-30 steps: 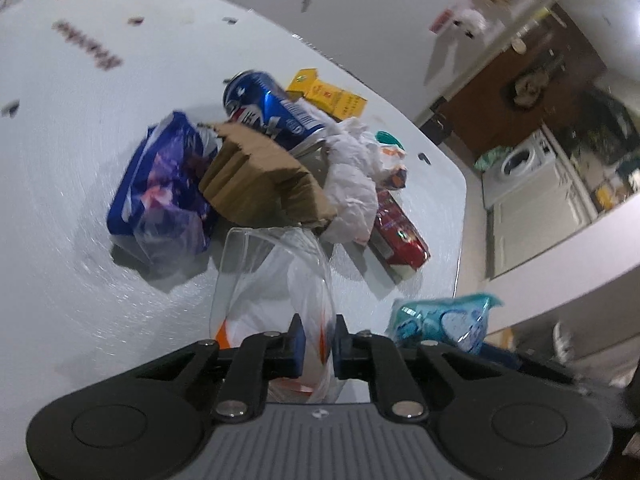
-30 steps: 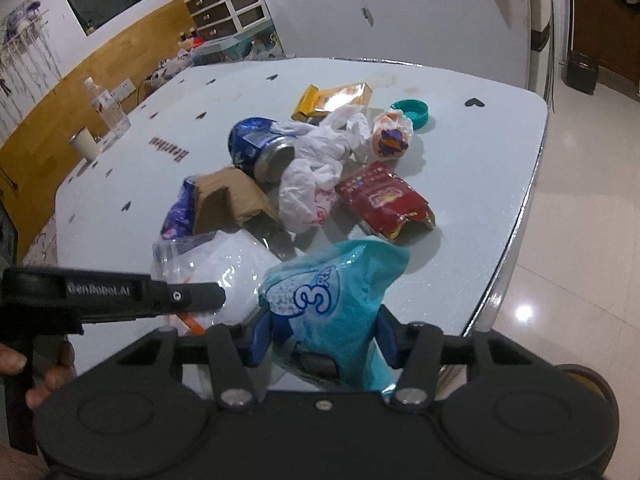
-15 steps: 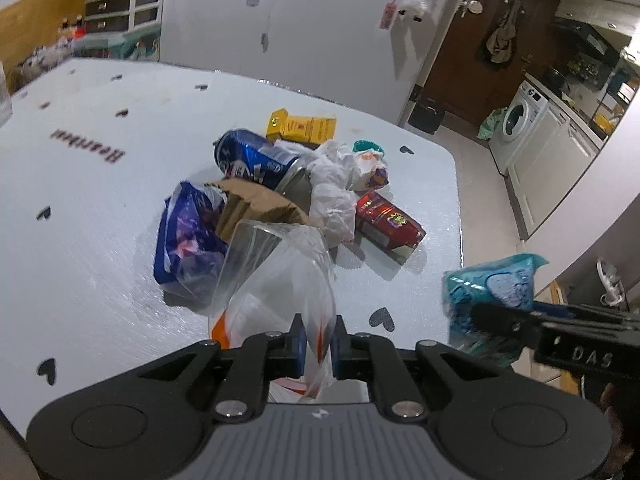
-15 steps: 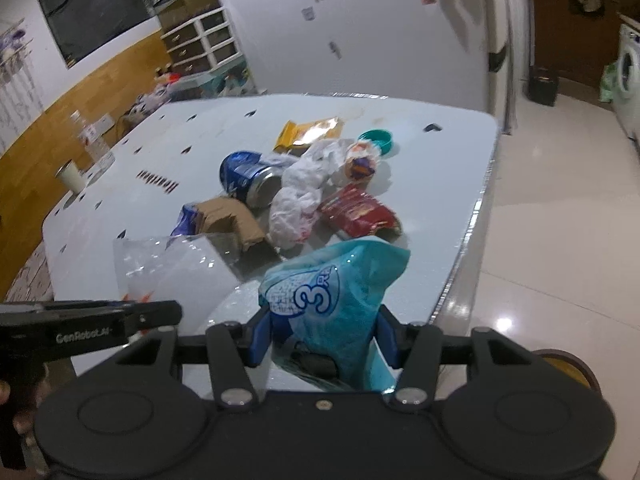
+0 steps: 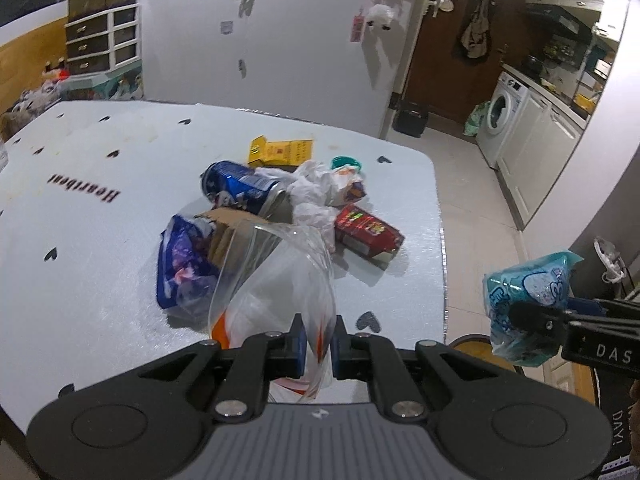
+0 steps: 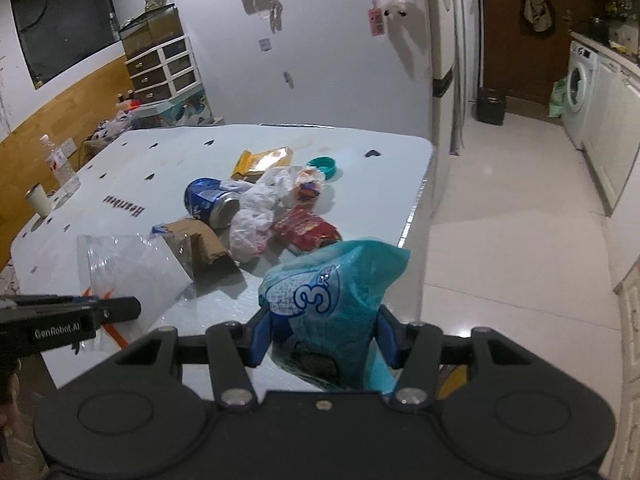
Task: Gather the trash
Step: 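Carry both held bags over the yellow trash bin with both tools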
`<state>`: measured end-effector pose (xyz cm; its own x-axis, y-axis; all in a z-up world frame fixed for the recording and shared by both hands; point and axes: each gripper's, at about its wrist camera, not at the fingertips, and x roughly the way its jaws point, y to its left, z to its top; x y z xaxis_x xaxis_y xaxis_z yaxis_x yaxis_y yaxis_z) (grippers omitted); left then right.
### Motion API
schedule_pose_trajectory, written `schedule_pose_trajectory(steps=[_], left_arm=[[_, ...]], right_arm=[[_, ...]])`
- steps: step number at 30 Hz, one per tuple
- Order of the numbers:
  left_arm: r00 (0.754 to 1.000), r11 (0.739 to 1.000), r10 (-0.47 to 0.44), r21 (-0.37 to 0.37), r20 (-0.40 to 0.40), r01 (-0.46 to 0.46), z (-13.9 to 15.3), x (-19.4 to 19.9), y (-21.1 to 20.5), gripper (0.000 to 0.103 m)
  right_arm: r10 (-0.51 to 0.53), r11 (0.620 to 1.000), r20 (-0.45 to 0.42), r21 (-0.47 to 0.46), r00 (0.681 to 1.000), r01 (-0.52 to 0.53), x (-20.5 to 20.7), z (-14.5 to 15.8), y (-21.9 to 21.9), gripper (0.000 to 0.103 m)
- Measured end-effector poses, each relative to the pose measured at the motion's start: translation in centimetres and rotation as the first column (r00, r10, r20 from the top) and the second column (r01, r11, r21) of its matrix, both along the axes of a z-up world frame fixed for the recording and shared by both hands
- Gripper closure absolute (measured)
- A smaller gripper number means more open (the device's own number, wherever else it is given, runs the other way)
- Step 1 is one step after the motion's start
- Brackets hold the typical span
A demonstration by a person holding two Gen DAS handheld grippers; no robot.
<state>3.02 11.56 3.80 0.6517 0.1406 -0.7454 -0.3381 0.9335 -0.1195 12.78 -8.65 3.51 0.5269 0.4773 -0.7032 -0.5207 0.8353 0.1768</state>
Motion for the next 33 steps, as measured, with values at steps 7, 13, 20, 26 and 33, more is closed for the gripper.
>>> schedule_pose_trajectory(steps=[7, 13, 20, 26, 33], left_arm=[[0.997, 0.997, -0.078, 0.010, 0.013, 0.078, 0.4, 1.3, -2.3, 0.091], [0.988, 0.988, -0.154, 0.009, 0.008, 0.154, 0.3, 2.7, -4.7, 0.091], [0.973, 0.973, -0.232, 0.002, -0.013, 0.232, -0.2, 4.9, -8.1, 0.091], [0.958, 0.958, -0.287, -0.003, -0.031, 0.287, -0.6, 7.6, -11.4, 0.091], [0.933, 0.936, -0.352, -0.035, -0.070, 0.351, -2.0, 11.2, -15.8, 0.091]], right_arm=[[-0.078, 0.997, 0.028, -0.006, 0.997, 0.078, -0.8, 0.6, -2.3, 0.049], [-0.166, 0.986, 0.038, -0.013, 0.985, 0.167, -0.9, 0.6, -5.4, 0.049], [-0.263, 0.964, 0.027, -0.022, 0.964, 0.264, -0.5, -0.1, -9.8, 0.049], [-0.332, 0.943, 0.006, -0.025, 0.943, 0.332, 0.4, -1.0, -14.1, 0.049], [-0.394, 0.918, -0.027, -0.043, 0.919, 0.393, 2.2, -2.5, -18.8, 0.049]])
